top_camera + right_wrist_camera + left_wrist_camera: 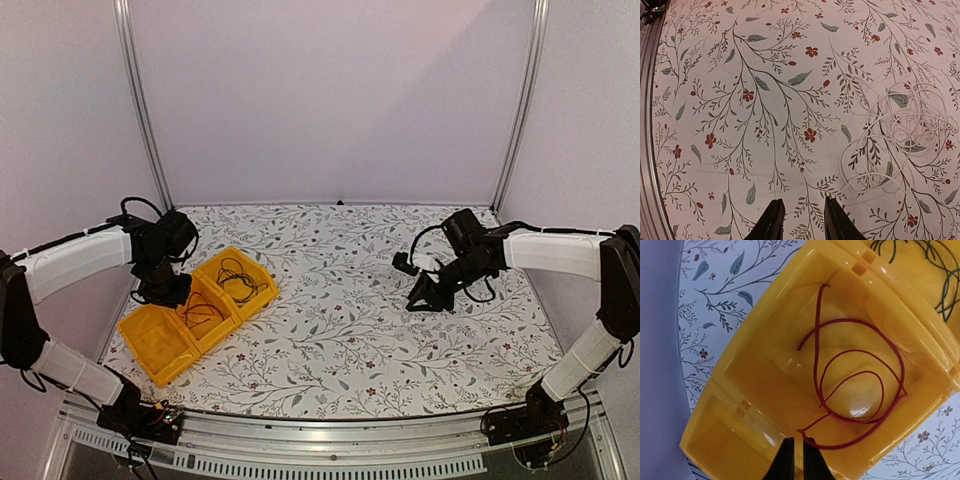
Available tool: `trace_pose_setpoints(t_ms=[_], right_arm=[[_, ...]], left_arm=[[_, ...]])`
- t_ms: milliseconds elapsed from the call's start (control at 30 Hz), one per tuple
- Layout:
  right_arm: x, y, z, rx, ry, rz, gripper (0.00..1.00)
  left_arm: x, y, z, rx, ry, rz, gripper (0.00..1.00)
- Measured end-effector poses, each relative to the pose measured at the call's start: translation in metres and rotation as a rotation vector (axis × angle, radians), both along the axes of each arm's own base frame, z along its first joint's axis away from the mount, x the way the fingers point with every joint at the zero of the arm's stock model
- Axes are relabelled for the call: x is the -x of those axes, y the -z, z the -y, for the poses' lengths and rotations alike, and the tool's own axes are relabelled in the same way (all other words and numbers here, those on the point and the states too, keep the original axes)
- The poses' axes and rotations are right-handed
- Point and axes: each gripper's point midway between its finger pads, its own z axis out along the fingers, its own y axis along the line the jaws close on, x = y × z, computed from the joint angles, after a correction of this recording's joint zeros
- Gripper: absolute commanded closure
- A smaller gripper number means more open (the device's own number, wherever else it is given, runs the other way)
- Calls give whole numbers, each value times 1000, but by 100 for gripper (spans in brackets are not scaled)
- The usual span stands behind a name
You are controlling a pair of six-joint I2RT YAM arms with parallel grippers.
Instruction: Untangle the cables
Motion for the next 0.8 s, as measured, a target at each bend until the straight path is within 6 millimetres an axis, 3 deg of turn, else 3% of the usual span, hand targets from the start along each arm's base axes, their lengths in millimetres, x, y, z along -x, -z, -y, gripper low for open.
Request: trace_pose_setpoints(t_ms=[100,233,333,433,533,667,800], right_arm=[[0,0,0,1,-1,1,68],[0,0,0,3,-4,4,68],[1,0,-1,4,-5,4,68],[-1,0,-1,7,-2,12,68],[-5,1,1,17,8,26,69],[-15,-1,7,20,55,37,68],[-46,-21,22,7,160,77,67]], left_arm=[[2,10,1,-4,-10,-46,59],[-5,6,3,-7,-11,-39,54],[-24,-16,9,15,-6,34,53],[-50,-53,24,52,30,147,53],[-78,-96,59,118,141,297,54],[-97,-151,138,237,400,511,54],[-108,-188,195,349,572,724,50]])
